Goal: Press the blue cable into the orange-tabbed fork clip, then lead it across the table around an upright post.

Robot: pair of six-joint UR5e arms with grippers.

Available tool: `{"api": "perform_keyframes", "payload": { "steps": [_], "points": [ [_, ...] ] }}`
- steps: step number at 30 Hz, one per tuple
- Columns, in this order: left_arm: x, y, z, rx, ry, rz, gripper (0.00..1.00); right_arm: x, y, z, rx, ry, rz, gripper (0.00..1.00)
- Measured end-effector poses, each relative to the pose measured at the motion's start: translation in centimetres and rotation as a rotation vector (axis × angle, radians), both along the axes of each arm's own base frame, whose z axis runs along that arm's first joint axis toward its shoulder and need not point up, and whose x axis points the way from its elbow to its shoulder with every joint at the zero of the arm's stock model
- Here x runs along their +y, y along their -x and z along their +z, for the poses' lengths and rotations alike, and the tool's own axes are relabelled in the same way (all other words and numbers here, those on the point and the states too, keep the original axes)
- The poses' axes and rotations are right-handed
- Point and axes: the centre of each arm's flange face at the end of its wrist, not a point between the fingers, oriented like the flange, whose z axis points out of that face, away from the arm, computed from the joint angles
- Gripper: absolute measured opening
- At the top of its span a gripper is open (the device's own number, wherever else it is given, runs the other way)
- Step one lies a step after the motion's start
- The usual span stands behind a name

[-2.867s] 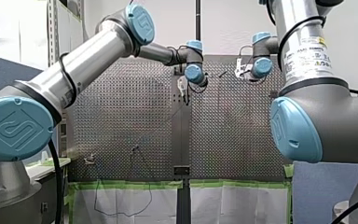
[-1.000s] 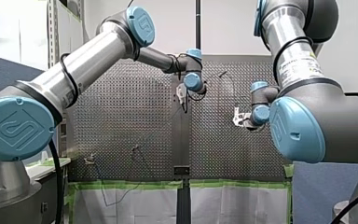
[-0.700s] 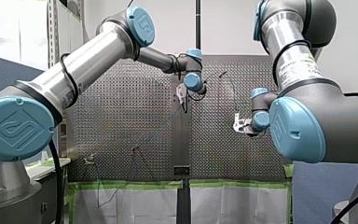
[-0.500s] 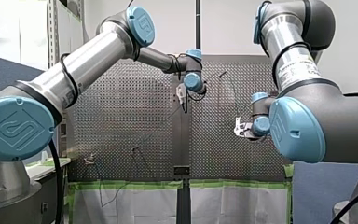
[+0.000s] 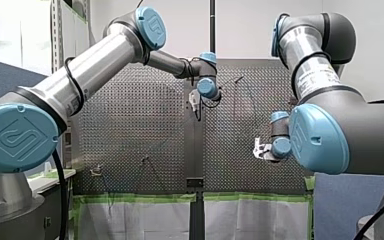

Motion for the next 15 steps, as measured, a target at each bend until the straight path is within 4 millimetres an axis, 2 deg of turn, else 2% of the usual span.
{"api": "perform_keyframes", "payload": {
  "steps": [7,15],
  "points": [
    [0.0,0.0,0.0,-0.001,0.001,0.001,1.0,0.1,0.6,-2.7,0.007,-0.015,-0.019,0.0],
    [0.0,0.0,0.0,-0.002,0.002,0.001,1.0,0.3,2.0,-6.8,0.013,-0.04,-0.043,0.0]
  ]
}}
